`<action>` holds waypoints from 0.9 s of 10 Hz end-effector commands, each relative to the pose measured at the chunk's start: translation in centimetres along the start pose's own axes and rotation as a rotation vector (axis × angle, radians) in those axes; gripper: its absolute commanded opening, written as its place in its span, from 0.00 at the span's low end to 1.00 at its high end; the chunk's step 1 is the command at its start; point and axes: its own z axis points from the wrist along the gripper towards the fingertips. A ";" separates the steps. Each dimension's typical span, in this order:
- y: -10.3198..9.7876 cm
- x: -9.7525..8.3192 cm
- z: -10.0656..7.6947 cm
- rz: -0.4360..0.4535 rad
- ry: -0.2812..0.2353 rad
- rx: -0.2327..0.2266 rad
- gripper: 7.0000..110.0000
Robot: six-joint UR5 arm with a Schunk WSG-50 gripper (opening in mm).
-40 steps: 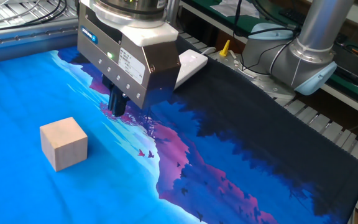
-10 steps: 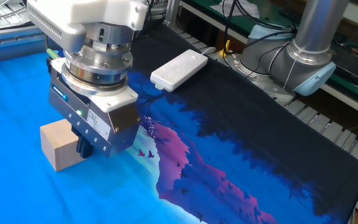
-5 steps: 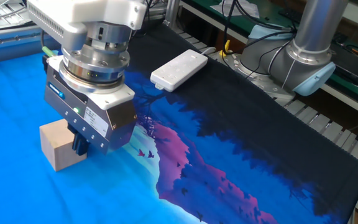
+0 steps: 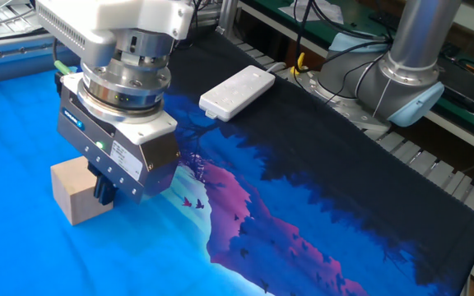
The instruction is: Approach and touch the side of the small block
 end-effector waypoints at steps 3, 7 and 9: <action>0.5 -0.4 -0.3 0.027 -0.003 0.000 0.00; 0.2 -0.1 -3.7 0.035 0.040 0.027 0.00; -0.9 0.4 -5.4 0.004 0.055 0.014 0.00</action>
